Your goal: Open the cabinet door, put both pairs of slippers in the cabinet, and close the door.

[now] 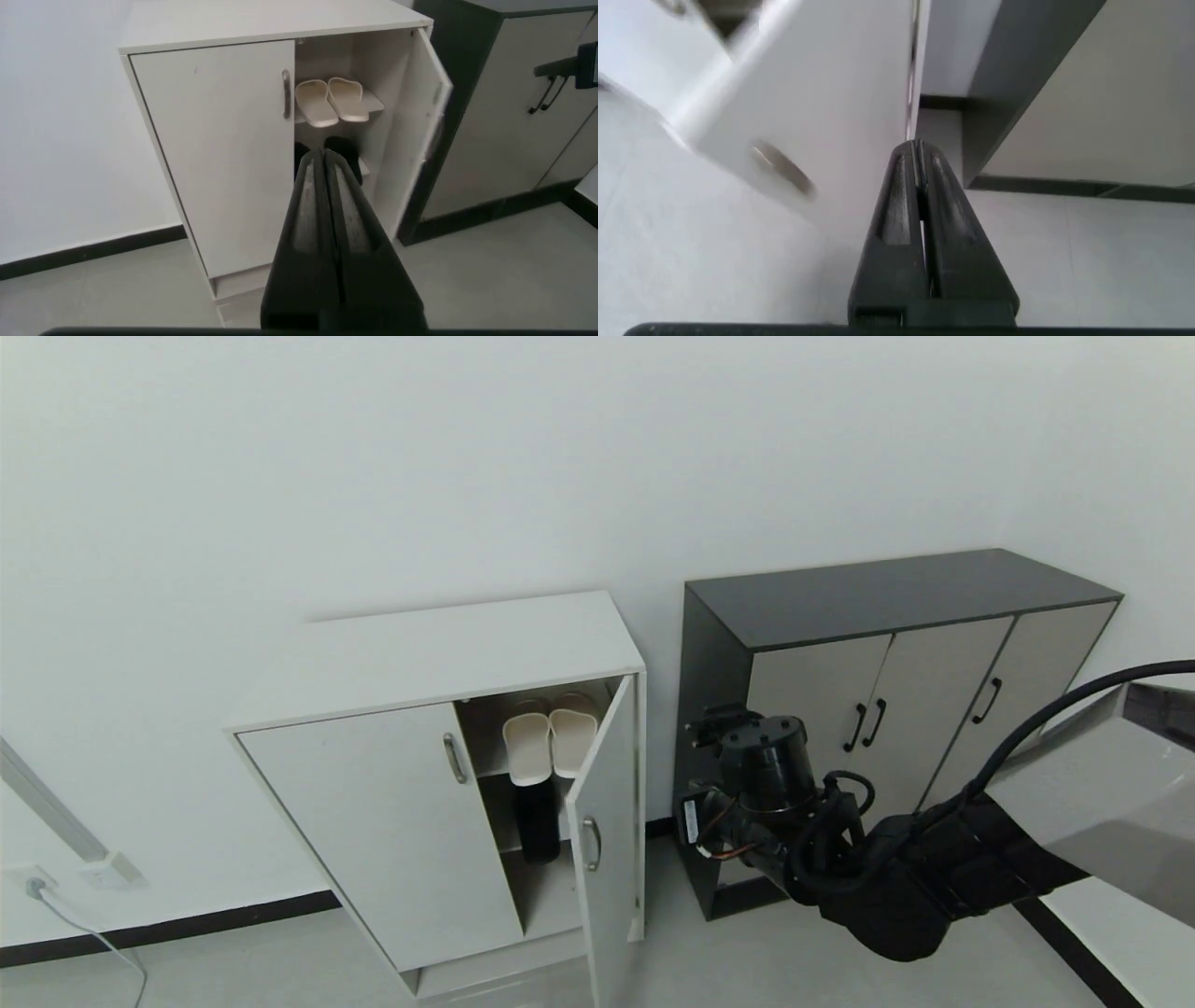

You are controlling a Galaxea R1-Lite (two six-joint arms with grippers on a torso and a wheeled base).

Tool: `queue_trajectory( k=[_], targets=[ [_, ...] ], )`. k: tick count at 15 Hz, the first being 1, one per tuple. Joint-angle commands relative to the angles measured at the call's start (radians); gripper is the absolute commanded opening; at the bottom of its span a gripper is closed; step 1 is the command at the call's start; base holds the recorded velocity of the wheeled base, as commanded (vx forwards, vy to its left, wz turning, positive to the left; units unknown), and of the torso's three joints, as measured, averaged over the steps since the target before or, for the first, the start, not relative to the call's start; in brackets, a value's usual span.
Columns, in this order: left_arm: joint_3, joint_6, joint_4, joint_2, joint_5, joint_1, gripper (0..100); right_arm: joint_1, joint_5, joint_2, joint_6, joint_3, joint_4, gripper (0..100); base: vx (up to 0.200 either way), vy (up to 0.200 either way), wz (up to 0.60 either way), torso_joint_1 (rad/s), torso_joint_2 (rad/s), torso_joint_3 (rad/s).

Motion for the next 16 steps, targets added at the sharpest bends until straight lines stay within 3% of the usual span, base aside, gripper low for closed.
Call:
queue_trajectory(
  k=[1,11,16],
  targets=[
    [0.0,-0.001,0.0,0.001,0.0,0.0,0,0.003,0.001,-0.005,-0.001,0.008,-0.002,0,0.0,0.0,0.0,0.0,0.0,0.0],
    [0.0,-0.001,0.0,0.001,0.0,0.0,0,0.015,0.044,0.009,0.003,0.028,-0.008,0,0.0,0.0,0.54,0.005,0.0,0.001],
    [0.0,-0.001,0.0,0.001,0.0,0.0,0,-0.005,0.087,0.05,-0.02,0.068,-0.118,0,0.0,0.0,0.0,0.0,0.0,0.0]
  ],
)
